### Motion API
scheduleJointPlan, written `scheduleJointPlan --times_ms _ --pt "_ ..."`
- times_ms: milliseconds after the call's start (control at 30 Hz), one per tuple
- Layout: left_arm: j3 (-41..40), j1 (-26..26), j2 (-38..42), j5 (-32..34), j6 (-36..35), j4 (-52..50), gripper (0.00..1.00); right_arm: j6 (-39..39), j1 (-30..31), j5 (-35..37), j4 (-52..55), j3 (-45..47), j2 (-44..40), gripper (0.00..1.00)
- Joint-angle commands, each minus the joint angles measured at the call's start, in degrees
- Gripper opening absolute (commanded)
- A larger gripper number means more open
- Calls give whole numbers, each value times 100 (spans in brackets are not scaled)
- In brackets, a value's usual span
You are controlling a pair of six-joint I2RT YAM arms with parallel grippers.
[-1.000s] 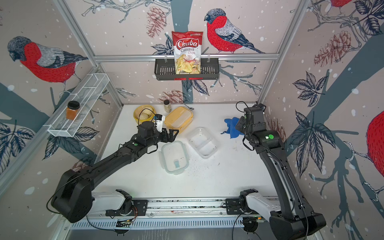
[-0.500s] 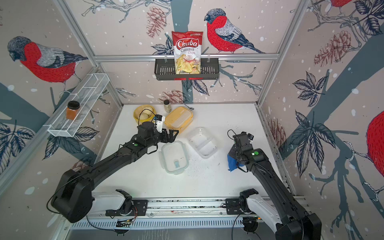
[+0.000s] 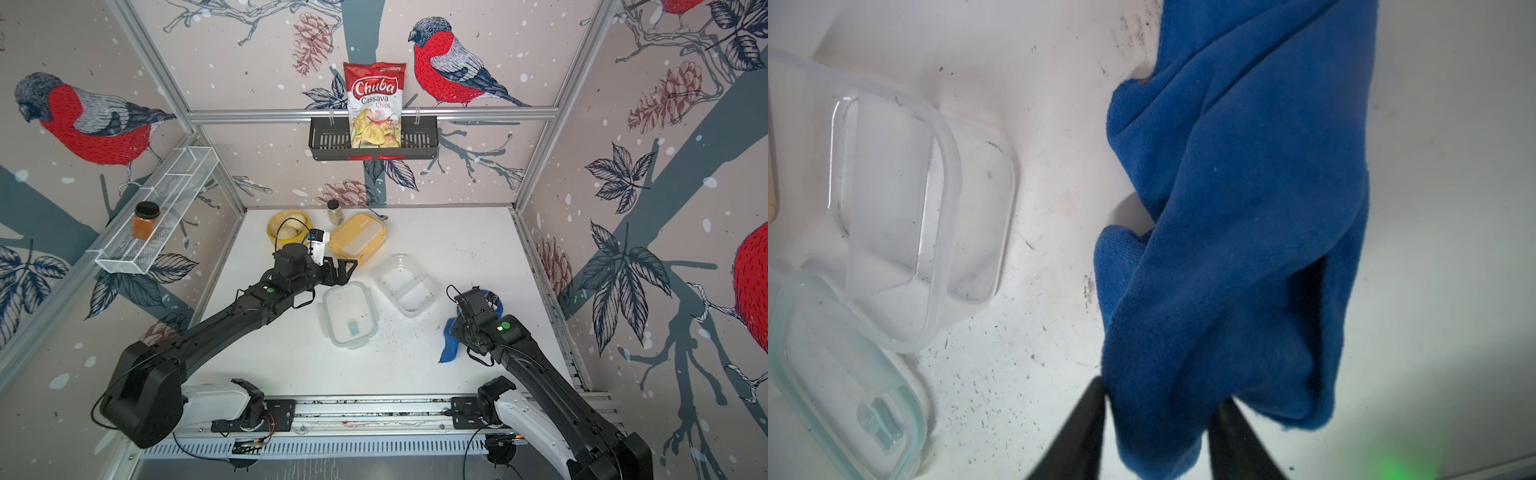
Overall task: Wipe the insides of the lunch boxes
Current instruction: Place the cleaning item at the center of the board.
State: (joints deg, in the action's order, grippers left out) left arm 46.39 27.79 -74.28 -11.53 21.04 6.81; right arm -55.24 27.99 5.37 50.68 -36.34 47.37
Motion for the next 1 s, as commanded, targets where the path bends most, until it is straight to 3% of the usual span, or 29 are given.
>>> scheduleJointPlan --times_ms 0,200,333,400,500,633,700,800,967 --pt "71 -13 -17 37 -38 61 98 48 151 -4 473 -454 41 66" --pt "131 -19 -94 76 -18 67 98 278 193 771 1156 -1561 263 67" --pt "133 -19 -95 145 -100 -55 98 547 457 -179 1390 -1772 649 69" --pt "133 -35 -110 205 -125 -70 98 55 1090 21 1564 -1656 561 71" --pt "190 -80 -172 189 -136 -88 98 -259 1207 4 1727 -1255 224 71" --pt "230 -90 -234 88 -105 -61 98 -502 1162 1087 1760 -1513 -100 70" --pt "221 -90 -236 58 -84 -53 98 -109 811 1257 1565 -1569 107 71" --pt "188 -90 -222 42 -49 -35 98 746 -109 664 821 -1290 678 72" --pt "113 -90 -166 72 -22 47 98 1573 -1427 286 124 -1148 1075 71"
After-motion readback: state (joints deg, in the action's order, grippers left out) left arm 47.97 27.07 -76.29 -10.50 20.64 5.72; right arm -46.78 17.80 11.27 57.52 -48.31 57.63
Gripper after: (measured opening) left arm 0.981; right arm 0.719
